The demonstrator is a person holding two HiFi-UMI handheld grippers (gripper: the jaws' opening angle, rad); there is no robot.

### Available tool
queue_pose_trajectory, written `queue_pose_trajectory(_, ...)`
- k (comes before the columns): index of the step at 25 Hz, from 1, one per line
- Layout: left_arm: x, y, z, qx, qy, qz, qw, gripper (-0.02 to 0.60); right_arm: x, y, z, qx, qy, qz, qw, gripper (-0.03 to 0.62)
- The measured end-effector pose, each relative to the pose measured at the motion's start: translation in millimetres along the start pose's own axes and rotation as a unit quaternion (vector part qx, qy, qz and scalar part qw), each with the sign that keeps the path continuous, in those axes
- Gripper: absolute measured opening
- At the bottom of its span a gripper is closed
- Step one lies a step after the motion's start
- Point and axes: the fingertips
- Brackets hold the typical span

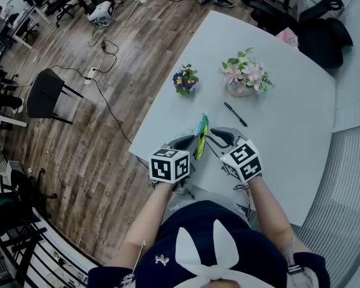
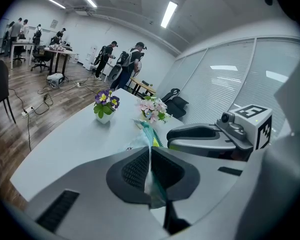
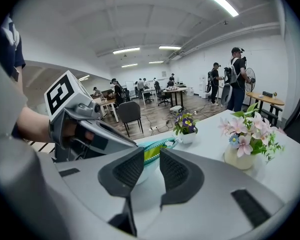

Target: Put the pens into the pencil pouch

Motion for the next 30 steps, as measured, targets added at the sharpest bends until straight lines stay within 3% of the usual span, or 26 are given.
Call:
queue_pose_trajectory(16, -1, -8, -6, 0.000, 0.009, 0.003, 1.0000, 0.031, 51, 19, 18, 0.015, -0.045, 0.064, 0.997, 0.137)
queue_pose_trajectory(30, -3, -14, -12, -0.003, 0.015, 0.009, 0.9998, 0.031, 117, 32, 79, -0.022, -0.095, 0.143, 0.985, 0.137)
Point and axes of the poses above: the fingertips, and each gripper's own axes: y backward along the fingers, x to its right, z out of its underside, and after that the axes turned 2 degrees about -x, right-handed
